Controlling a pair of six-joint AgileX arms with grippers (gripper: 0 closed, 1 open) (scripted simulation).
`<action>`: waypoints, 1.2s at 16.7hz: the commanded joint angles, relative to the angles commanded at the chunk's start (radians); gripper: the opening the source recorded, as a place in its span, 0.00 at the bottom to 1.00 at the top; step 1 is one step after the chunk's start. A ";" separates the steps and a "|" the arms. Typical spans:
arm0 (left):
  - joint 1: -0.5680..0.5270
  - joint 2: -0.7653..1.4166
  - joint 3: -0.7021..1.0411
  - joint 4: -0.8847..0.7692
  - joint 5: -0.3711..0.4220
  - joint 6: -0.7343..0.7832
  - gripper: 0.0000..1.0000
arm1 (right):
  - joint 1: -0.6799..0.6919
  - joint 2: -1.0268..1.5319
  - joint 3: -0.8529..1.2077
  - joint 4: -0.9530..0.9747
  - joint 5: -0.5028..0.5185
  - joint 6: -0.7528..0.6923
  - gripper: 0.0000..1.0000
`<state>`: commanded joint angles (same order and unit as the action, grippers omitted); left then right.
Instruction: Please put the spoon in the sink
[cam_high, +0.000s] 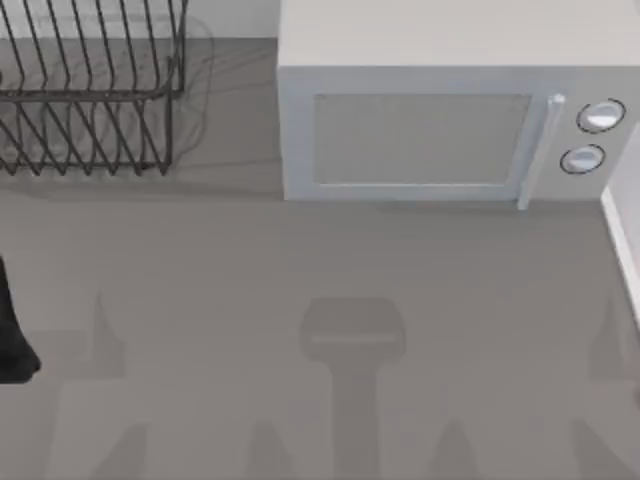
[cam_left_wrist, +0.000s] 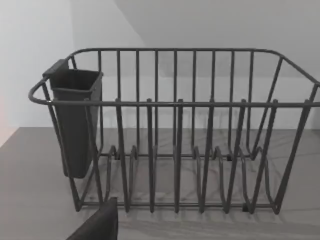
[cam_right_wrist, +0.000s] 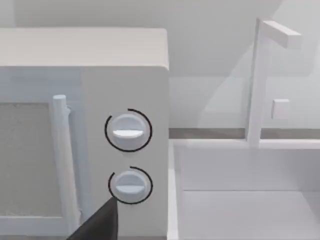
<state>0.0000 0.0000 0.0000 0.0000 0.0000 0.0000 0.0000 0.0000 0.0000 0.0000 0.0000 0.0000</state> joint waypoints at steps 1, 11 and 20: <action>0.000 0.000 0.000 0.000 0.000 0.000 1.00 | 0.000 0.000 0.000 0.000 0.000 0.000 1.00; 0.000 0.000 0.000 0.000 0.000 0.000 1.00 | -0.037 0.480 0.321 -0.409 -0.002 -0.368 1.00; 0.000 0.000 0.000 0.000 0.000 0.000 1.00 | -0.088 1.194 0.734 -0.958 -0.003 -0.848 1.00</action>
<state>0.0000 0.0000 0.0000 0.0000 0.0000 0.0000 -0.0876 1.1945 0.7340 -0.9581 -0.0032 -0.8477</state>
